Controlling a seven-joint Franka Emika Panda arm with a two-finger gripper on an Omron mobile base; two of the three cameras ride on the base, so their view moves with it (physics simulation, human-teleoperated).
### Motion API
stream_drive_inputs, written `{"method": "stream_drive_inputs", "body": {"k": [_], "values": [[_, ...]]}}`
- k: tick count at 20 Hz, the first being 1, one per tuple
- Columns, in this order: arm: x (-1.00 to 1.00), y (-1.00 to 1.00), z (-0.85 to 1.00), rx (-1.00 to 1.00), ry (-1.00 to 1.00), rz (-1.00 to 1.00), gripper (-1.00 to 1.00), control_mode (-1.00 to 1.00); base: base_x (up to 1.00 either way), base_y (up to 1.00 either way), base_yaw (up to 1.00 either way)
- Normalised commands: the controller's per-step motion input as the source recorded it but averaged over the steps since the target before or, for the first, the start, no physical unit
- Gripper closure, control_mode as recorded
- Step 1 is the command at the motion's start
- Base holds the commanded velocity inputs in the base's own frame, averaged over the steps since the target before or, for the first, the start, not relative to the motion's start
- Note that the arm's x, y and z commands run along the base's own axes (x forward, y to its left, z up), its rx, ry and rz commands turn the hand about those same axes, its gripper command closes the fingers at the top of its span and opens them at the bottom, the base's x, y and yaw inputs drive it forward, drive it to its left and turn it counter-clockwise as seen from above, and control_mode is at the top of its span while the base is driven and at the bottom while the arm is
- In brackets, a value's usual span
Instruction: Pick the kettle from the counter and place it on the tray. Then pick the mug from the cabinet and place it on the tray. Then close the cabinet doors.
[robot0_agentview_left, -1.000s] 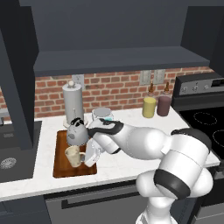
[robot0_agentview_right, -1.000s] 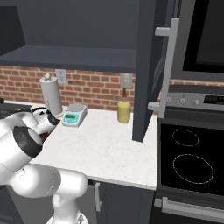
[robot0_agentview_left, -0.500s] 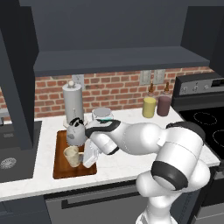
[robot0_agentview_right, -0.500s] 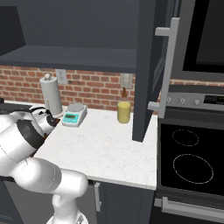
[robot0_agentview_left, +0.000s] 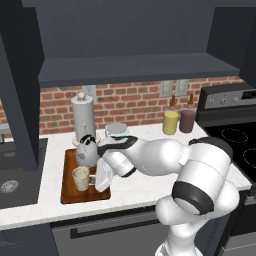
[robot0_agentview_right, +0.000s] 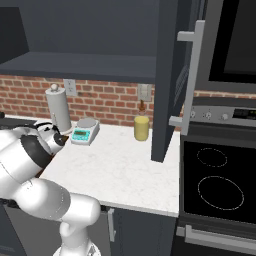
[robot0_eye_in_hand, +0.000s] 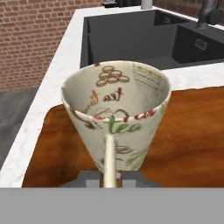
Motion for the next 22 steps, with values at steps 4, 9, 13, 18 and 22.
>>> {"method": "stream_drive_inputs", "body": {"k": [4,9,13,18,22], "values": [[0.0,-0.04,0.0,0.0,0.0,0.0,-1.0,-1.0,0.0,0.0,0.0],[-0.01,-0.17,0.0,0.0,0.0,0.0,-1.0,-1.0,0.0,0.0,0.0],[-0.12,-0.23,0.13,0.0,0.0,0.0,-1.0,-1.0,0.0,0.0,0.0],[-0.27,-0.17,0.43,0.0,0.0,0.0,-1.0,-1.0,0.0,0.0,0.0],[-0.4,-0.14,0.66,0.0,0.0,0.0,-1.0,-1.0,0.0,0.0,0.0]]}}
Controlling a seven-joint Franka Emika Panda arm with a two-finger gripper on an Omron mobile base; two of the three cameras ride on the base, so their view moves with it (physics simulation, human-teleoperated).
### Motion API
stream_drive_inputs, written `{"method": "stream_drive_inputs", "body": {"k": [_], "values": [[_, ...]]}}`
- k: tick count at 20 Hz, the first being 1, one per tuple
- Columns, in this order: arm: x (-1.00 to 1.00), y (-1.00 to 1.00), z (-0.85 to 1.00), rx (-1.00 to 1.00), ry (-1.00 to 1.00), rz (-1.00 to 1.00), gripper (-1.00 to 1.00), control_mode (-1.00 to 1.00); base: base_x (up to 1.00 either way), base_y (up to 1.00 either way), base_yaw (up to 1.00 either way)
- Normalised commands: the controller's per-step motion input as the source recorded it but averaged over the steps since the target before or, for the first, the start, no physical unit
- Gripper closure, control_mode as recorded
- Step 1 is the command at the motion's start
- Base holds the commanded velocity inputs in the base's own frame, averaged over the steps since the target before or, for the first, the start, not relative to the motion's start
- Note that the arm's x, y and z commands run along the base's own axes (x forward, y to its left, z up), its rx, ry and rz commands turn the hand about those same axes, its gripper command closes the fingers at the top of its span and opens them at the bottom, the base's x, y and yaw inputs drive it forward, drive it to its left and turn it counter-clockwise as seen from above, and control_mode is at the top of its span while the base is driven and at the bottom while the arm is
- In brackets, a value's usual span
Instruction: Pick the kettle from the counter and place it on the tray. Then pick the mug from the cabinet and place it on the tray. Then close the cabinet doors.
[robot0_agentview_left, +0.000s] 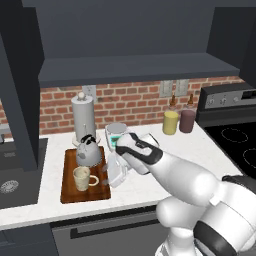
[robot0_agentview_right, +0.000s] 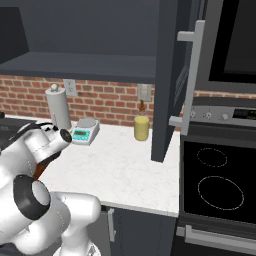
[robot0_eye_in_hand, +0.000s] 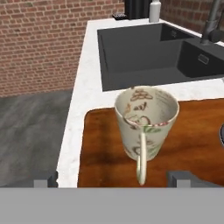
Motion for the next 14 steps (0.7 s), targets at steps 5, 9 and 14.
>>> {"method": "stream_drive_inputs", "body": {"k": [5,9,14], "values": [[-0.45,-0.09,0.72,0.0,0.0,0.0,-1.0,-1.0,0.0,0.0,0.0],[-0.48,-0.04,0.66,0.0,0.0,0.0,-1.0,-1.0,0.0,0.0,0.0],[-0.44,-0.04,0.59,0.0,0.0,0.0,-1.0,-1.0,0.0,0.0,0.0]]}}
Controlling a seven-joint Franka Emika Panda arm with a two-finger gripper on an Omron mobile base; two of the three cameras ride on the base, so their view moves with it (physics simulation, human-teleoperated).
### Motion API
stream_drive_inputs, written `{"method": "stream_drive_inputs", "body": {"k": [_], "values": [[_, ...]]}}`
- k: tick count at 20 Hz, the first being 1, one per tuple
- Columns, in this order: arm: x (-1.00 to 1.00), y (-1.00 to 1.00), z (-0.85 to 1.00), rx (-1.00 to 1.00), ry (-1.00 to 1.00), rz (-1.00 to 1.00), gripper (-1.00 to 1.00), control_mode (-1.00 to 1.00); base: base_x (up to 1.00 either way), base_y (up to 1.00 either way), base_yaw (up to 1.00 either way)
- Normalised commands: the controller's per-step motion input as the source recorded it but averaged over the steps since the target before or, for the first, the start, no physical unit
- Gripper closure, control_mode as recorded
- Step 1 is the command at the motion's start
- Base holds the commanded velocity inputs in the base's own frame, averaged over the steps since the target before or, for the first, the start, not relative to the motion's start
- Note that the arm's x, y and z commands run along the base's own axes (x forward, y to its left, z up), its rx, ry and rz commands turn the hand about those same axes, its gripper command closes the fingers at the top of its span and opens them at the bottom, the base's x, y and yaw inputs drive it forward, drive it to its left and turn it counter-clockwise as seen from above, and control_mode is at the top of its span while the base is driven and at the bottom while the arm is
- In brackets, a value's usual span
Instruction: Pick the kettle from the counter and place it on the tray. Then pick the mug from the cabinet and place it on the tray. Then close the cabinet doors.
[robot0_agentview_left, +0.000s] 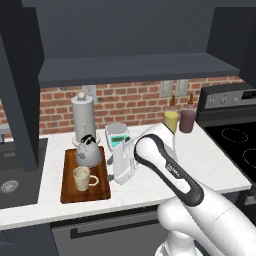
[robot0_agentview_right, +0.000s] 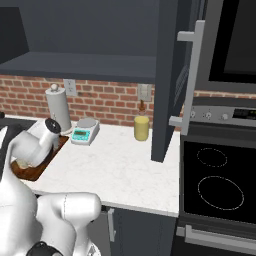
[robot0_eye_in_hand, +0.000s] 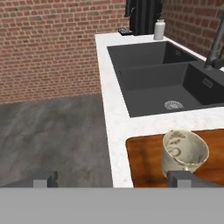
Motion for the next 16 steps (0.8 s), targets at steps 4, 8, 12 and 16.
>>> {"method": "stream_drive_inputs", "body": {"k": [4,8,12,16], "values": [[-0.51,-0.15,0.41,0.0,0.0,0.0,-1.0,-1.0,0.0,0.0,0.0],[-0.4,-0.13,0.47,0.0,0.0,0.0,-1.0,-1.0,0.0,0.0,0.0],[-0.32,-0.09,0.47,0.0,0.0,0.0,-1.0,-1.0,0.0,0.0,0.0],[-0.26,-0.1,0.52,0.0,0.0,0.0,-1.0,-1.0,0.0,0.0,0.0]]}}
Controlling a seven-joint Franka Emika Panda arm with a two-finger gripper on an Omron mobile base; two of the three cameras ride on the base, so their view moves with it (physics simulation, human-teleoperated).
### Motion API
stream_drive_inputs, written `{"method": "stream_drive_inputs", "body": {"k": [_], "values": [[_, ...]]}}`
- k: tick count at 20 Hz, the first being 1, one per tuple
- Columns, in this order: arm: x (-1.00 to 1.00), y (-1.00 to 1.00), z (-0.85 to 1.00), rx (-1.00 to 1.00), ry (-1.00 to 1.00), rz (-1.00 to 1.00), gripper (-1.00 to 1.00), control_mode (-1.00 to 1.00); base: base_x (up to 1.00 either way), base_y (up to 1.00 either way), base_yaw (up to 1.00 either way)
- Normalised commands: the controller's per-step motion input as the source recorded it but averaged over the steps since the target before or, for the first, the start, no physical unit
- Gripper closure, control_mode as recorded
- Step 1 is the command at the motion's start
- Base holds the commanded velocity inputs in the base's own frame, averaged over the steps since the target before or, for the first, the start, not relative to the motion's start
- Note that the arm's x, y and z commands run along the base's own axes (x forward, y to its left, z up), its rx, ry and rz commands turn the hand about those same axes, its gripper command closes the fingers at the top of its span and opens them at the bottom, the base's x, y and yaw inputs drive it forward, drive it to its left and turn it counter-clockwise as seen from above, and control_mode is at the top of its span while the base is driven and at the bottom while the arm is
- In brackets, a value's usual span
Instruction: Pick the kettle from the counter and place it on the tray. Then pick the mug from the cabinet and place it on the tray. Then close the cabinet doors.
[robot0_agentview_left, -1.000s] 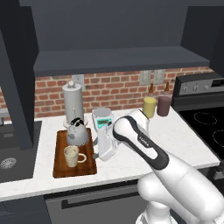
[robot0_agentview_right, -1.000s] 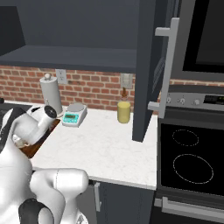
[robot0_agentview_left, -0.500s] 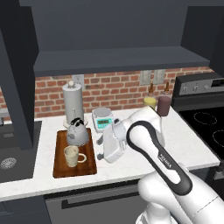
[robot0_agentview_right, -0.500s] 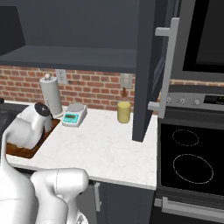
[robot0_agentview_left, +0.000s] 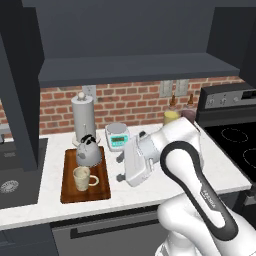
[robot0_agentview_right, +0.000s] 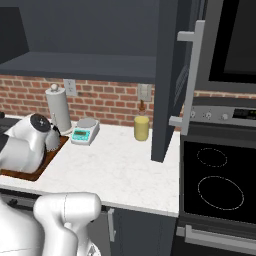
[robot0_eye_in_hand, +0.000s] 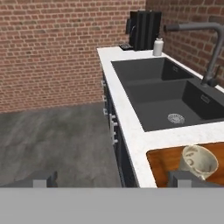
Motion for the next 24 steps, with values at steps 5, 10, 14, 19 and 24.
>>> {"method": "stream_drive_inputs", "body": {"k": [5,10,14,19,24], "values": [[-0.25,-0.08,0.53,0.0,-0.03,0.0,-1.0,-1.0,0.0,0.0,0.0],[-0.18,0.0,0.45,0.0,0.0,0.0,-1.0,-1.0,0.0,0.0,0.0],[-0.18,-0.02,0.5,0.0,0.0,0.0,-1.0,-1.0,0.0,0.0,0.0],[-0.22,-0.05,0.5,0.0,0.0,0.0,-1.0,-1.0,0.0,0.0,0.0],[-0.16,-0.01,0.39,0.0,0.0,0.0,-1.0,-1.0,0.0,0.0,0.0]]}}
